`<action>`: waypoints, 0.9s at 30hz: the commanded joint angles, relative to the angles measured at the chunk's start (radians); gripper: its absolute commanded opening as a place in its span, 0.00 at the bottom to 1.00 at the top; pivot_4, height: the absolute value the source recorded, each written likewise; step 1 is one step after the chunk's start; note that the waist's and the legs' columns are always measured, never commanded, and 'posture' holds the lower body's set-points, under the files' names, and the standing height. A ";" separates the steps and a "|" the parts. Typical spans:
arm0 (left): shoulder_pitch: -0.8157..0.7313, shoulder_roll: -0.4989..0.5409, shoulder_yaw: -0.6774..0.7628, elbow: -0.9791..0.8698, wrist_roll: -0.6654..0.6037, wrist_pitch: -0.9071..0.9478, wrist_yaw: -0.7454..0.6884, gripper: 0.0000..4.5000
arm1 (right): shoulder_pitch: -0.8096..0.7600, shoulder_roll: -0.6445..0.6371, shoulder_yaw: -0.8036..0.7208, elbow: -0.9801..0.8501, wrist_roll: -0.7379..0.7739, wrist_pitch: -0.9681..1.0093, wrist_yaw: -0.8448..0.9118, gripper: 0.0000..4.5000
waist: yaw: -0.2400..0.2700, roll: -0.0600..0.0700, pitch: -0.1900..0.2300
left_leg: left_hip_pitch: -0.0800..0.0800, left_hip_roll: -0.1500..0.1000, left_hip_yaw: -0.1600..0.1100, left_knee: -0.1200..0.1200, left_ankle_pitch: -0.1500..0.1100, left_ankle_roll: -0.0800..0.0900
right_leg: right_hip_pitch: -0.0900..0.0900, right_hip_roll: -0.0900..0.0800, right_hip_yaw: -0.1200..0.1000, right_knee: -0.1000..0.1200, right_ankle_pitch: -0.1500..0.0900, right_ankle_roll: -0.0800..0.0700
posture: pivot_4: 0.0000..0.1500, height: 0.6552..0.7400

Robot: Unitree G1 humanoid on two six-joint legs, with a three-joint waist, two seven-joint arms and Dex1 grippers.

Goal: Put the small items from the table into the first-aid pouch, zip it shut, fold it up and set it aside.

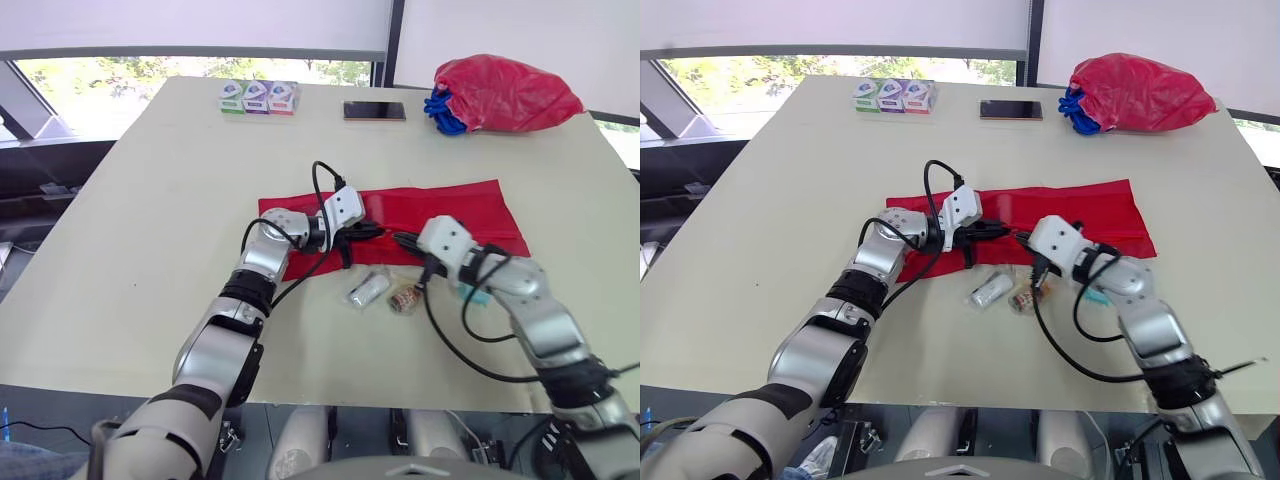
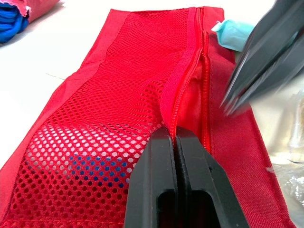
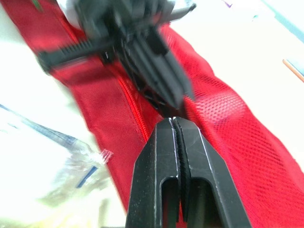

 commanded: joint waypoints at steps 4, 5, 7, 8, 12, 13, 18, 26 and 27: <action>-0.039 0.026 0.016 0.048 0.001 -0.057 -0.007 0.00 | 0.139 -0.165 -0.262 -0.165 0.288 0.071 0.191 0.01 | -0.002 0.000 0.000 | 0.000 0.000 0.000 0.000 0.000 0.000 | 0.000 0.000 0.000 0.000 0.000 0.000 | 1.00 1.00; -0.041 0.033 0.017 0.058 0.002 -0.066 -0.012 0.00 | 0.168 -0.206 -0.309 -0.171 0.333 0.081 0.239 0.12 | -0.001 0.000 0.000 | 0.000 0.001 0.000 0.000 0.000 0.000 | 0.001 0.000 0.000 0.000 0.000 0.000 | 1.00 1.00; -0.043 0.050 0.016 0.077 0.008 -0.087 -0.021 0.00 | 0.214 -0.285 -0.402 -0.179 0.439 0.108 0.335 0.29 | 0.000 0.000 0.000 | 0.000 0.001 0.000 0.000 0.000 0.000 | 0.001 0.000 0.000 0.000 0.000 0.000 | 1.00 1.00; -0.045 0.057 0.015 0.088 0.010 -0.097 -0.025 0.00 | 0.227 -0.316 -0.440 -0.180 0.489 0.127 0.369 0.40 | -0.005 0.000 0.000 | 0.000 0.002 0.000 0.000 0.000 0.000 | 0.001 0.000 0.000 -0.001 0.000 0.000 | 1.00 1.00; -0.060 0.081 0.019 0.137 0.021 -0.136 -0.035 0.00 | 0.268 -0.422 -0.567 -0.152 0.611 0.183 0.482 0.83 | -0.005 0.000 0.000 | 0.001 0.005 0.001 0.000 0.000 0.000 | 0.002 0.000 0.001 -0.001 0.000 0.000 | 1.00 1.00; -0.063 0.086 0.020 0.147 0.023 -0.144 -0.038 0.00 | 0.283 -0.448 -0.596 -0.144 0.632 0.198 0.512 0.94 | -0.003 0.000 0.000 | 0.002 0.005 0.001 0.000 0.000 0.000 | 0.002 0.000 0.000 -0.001 0.000 0.000 | 1.00 1.00; -0.068 0.125 0.021 0.178 0.027 -0.191 -0.072 0.00 | 0.279 -0.535 -0.718 -0.094 0.722 0.256 0.575 0.99 | -0.003 -0.001 0.000 | 0.001 0.006 0.002 0.000 -0.001 0.001 | 0.002 0.000 0.001 -0.002 0.000 0.000 | 1.00 1.00; -0.077 0.140 0.022 0.206 0.032 -0.221 -0.076 0.00 | 0.260 -0.590 -0.709 -0.088 0.719 0.260 0.605 0.99 | 0.001 -0.001 0.000 | 0.001 0.006 0.002 0.000 -0.001 0.001 | 0.002 0.000 0.001 -0.003 0.000 0.000 | 1.00 1.00; -0.079 0.138 0.022 0.206 0.032 -0.221 -0.076 0.00 | 0.239 -0.590 -0.677 -0.098 0.710 0.255 0.595 0.99 | 0.001 -0.001 0.000 | 0.001 0.006 0.002 0.000 -0.001 0.001 | 0.002 0.000 0.001 -0.003 0.000 0.000 | 1.00 1.00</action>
